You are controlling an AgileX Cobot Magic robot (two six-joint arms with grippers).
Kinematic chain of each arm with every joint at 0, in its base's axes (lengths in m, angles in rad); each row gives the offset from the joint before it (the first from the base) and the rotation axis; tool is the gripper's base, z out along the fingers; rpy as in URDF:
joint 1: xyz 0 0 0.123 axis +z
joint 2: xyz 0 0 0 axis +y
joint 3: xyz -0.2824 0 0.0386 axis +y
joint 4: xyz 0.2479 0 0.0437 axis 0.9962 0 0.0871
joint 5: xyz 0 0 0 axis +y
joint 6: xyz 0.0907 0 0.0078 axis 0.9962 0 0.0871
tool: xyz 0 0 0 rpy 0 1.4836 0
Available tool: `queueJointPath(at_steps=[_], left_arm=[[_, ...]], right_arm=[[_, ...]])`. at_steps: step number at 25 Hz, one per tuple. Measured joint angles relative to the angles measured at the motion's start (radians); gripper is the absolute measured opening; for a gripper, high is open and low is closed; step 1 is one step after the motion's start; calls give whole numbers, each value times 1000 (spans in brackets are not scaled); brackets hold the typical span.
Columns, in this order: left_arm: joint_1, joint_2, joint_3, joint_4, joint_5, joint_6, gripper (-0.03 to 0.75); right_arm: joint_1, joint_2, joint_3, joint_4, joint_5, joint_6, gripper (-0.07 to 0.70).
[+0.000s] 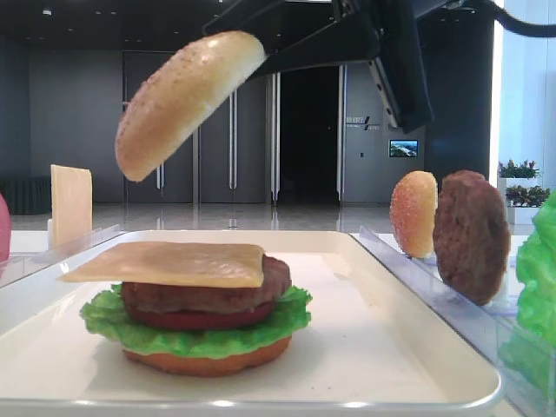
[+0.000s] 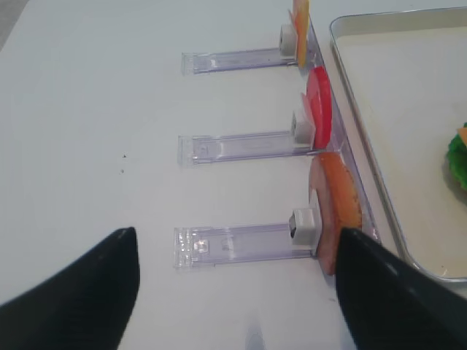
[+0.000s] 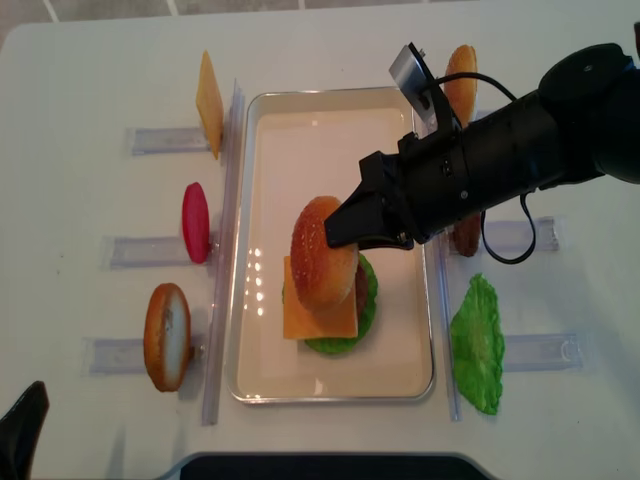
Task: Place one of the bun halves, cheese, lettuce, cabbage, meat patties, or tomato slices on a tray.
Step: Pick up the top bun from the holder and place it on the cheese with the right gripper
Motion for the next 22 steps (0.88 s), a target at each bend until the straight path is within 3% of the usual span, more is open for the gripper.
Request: queueJointPath(at_steps=[10, 22], left_arm=[[0, 0, 0, 0, 0, 0, 641], [0, 0, 0, 0, 0, 0, 641]], right_arm=[[9, 65, 0, 47, 52, -42, 198], [43, 84, 0, 82, 12, -78, 198]])
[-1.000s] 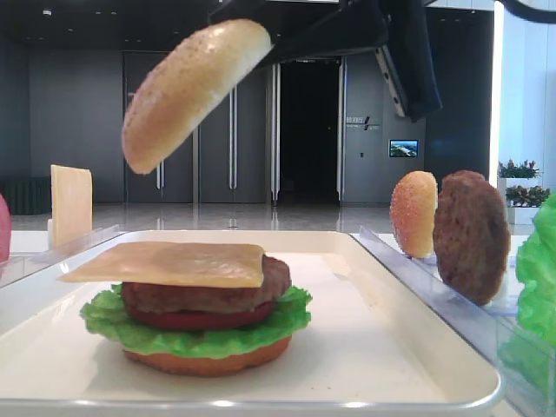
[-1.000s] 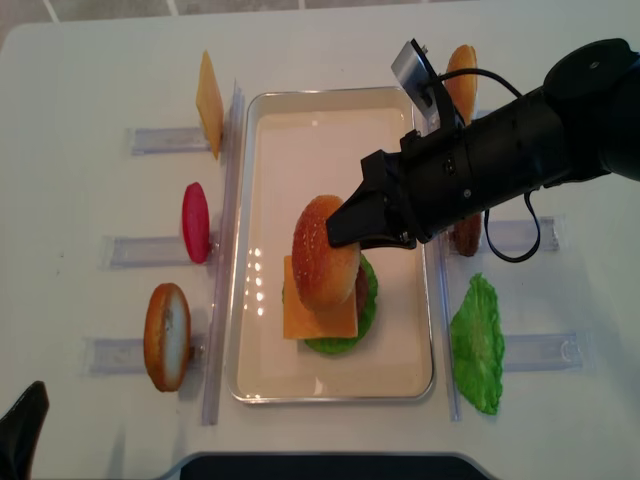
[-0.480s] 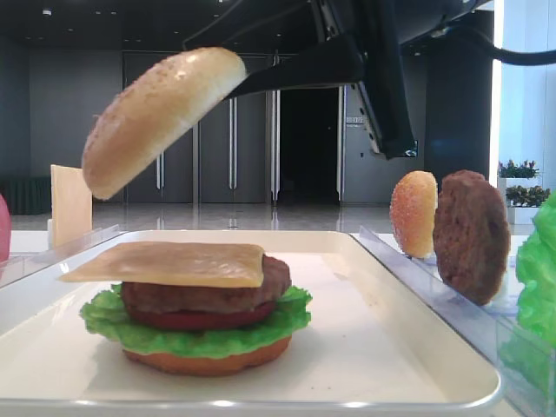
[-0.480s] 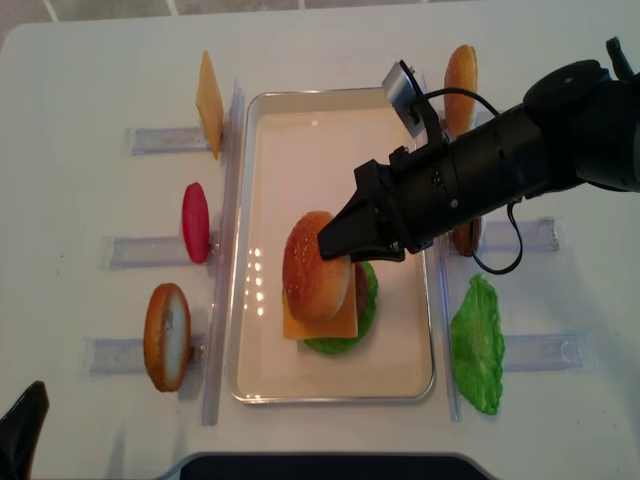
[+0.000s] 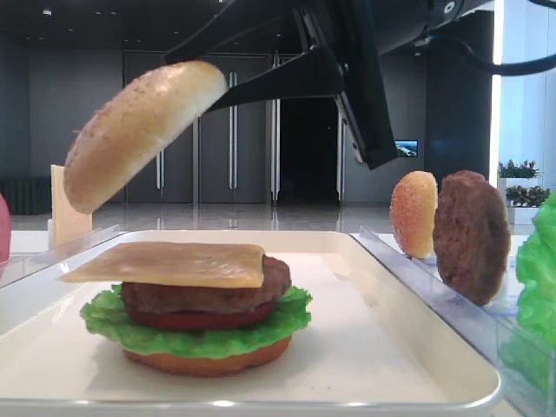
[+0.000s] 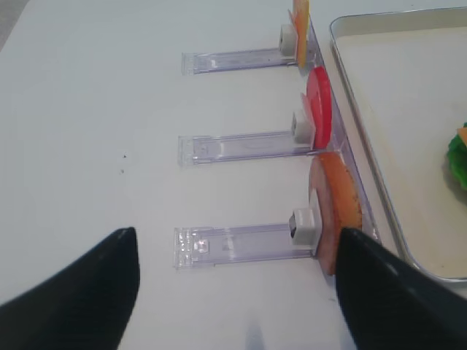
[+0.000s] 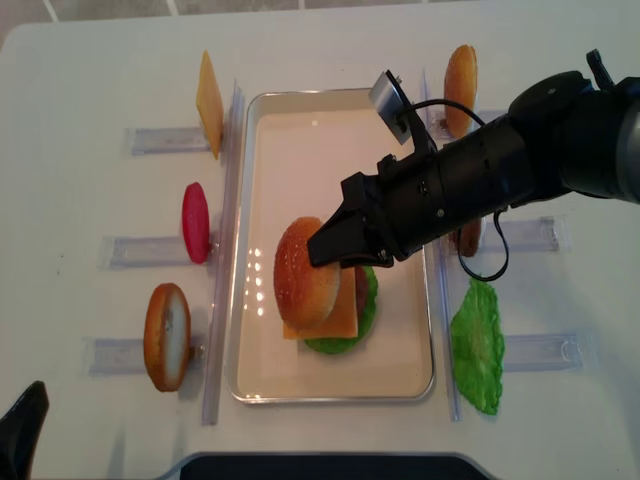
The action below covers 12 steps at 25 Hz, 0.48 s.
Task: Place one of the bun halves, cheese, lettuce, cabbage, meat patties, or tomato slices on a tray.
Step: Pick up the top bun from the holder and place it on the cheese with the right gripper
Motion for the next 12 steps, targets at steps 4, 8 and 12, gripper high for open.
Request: queueJointPath(at_steps=[4, 8, 12], left_arm=[[0, 0, 0, 0, 0, 0, 641], [0, 0, 0, 0, 0, 0, 641], [0, 0, 0, 0, 0, 0, 641]], right_arm=[[0, 26, 0, 11, 2, -5, 198], [0, 47, 0, 15, 2, -20, 198], [-1, 57, 0, 20, 4, -30, 198]])
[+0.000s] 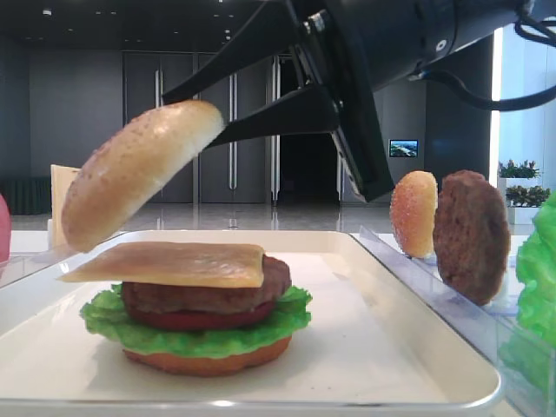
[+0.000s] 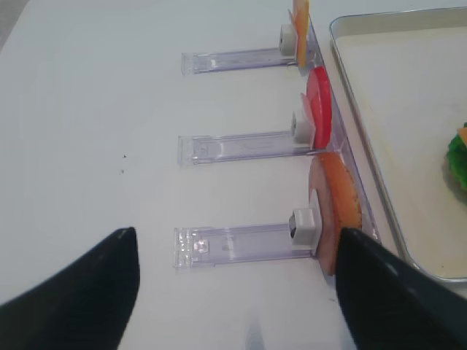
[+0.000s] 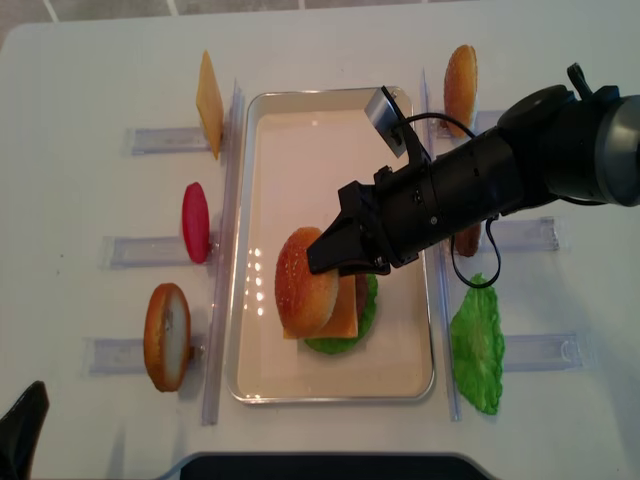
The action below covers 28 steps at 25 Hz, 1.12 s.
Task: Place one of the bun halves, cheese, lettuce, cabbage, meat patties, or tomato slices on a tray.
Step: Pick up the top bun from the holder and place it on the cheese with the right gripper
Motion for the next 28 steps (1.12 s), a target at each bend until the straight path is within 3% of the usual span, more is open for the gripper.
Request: queueJointPath(at_steps=[13, 28], left_arm=[[0, 0, 0, 0, 0, 0, 641], [0, 0, 0, 0, 0, 0, 641]], right_arm=[[-66, 13, 0, -24, 52, -9, 198], [-40, 42, 0, -30, 37, -11, 198]])
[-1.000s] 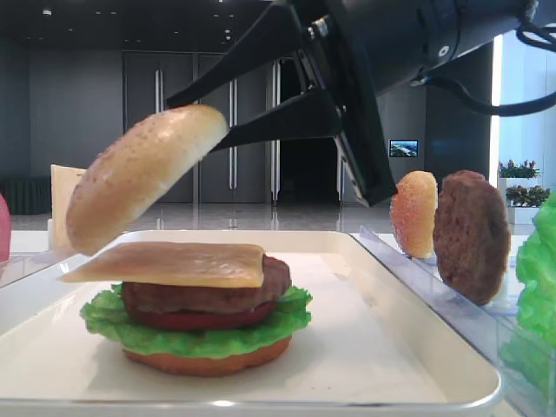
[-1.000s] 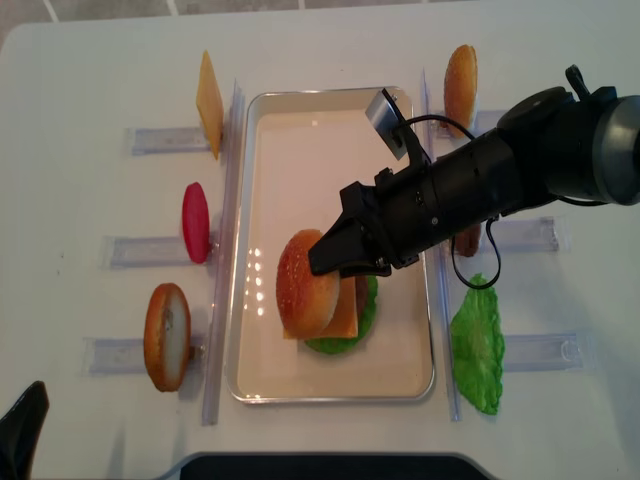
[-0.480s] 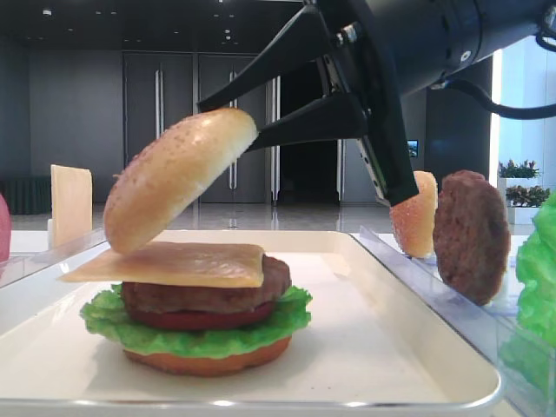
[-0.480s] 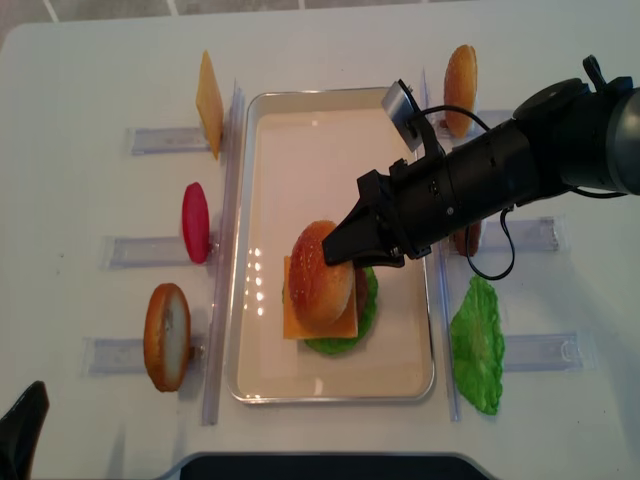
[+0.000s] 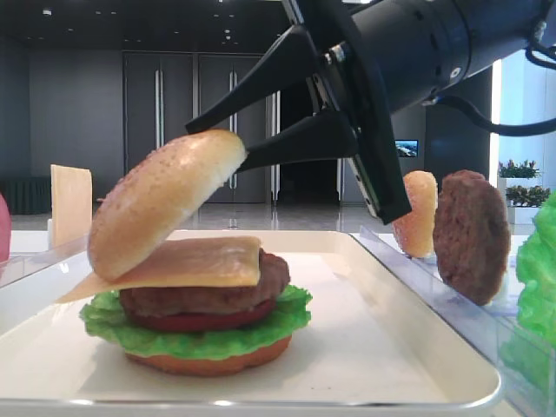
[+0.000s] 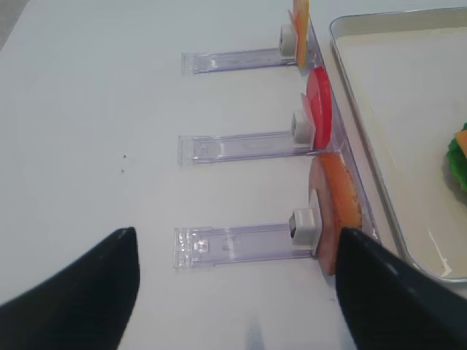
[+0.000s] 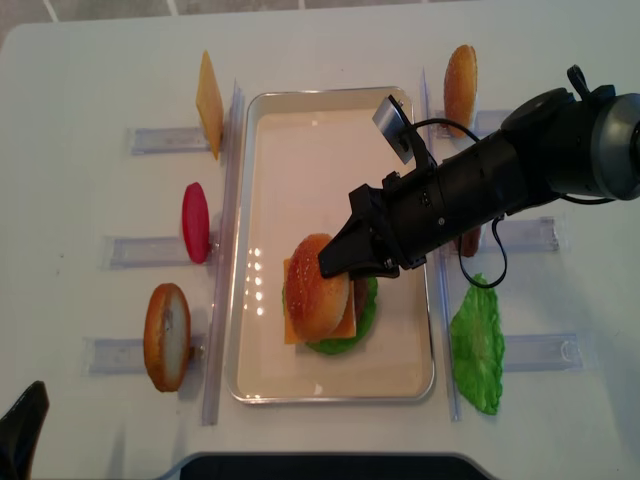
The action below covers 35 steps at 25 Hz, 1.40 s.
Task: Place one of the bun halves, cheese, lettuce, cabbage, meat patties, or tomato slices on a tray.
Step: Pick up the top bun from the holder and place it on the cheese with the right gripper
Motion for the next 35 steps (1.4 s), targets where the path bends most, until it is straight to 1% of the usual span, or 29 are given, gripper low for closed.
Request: queueJointPath(at_steps=[21, 23, 33, 35], left_arm=[[0, 0, 0, 0, 0, 0, 641], [0, 0, 0, -1, 0, 0, 641], [0, 0, 0, -8, 0, 0, 641], [0, 0, 0, -8, 0, 0, 641]], right_arm=[[-1, 2, 0, 3, 10, -4, 200], [-1, 2, 0, 3, 10, -4, 226], [-1, 2, 0, 2, 10, -4, 423], [-1, 2, 0, 2, 10, -4, 449]])
